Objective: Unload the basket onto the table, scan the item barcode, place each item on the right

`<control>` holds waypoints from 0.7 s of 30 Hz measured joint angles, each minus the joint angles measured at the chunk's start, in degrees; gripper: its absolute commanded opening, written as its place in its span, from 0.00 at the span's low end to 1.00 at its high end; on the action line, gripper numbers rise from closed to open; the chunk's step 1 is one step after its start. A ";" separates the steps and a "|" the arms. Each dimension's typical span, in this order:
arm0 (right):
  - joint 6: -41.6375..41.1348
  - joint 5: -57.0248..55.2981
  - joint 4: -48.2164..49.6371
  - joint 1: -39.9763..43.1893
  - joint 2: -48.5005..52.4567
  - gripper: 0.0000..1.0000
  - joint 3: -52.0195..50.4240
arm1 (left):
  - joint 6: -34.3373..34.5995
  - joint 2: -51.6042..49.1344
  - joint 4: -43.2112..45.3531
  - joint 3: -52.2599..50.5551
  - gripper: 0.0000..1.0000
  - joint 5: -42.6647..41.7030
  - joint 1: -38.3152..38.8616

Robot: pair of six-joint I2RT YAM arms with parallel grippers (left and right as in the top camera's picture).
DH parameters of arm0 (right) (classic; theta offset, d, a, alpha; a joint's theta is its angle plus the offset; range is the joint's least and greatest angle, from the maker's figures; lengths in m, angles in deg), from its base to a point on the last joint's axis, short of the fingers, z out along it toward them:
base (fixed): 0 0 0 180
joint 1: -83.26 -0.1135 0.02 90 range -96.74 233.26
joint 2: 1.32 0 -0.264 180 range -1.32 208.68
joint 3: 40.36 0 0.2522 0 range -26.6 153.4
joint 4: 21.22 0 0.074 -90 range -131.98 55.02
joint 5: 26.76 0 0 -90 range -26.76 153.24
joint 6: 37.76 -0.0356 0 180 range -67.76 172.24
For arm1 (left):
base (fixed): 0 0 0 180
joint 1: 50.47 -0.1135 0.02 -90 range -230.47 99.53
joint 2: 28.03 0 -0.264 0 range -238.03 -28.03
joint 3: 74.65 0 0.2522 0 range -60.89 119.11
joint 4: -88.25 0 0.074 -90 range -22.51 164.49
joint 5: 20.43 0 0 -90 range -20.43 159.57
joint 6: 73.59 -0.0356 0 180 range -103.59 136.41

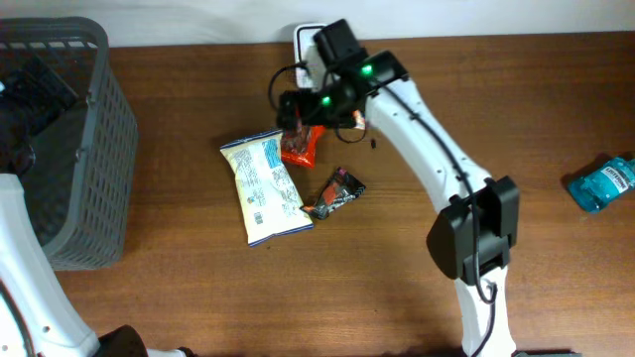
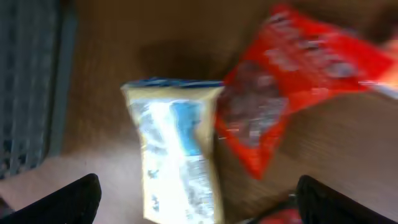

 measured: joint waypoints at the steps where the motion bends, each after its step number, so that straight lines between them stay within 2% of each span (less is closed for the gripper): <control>1: -0.28 0.00 -0.17 1.55 0.00 0.99 0.00 | 0.00 0.00 0.00 0.00 0.99 -0.02 0.00; 6: -0.79 -0.20 -5.22 6.78 0.00 0.99 0.00 | 0.00 0.00 0.00 0.00 0.99 0.00 0.00; 16: -0.92 -0.20 -6.91 0.15 0.00 0.99 0.00 | 0.00 0.00 0.00 0.00 0.99 0.00 0.00; 21: -0.92 -0.20 -7.08 -0.37 0.00 0.99 0.00 | 0.00 0.00 0.00 0.00 0.99 0.00 0.00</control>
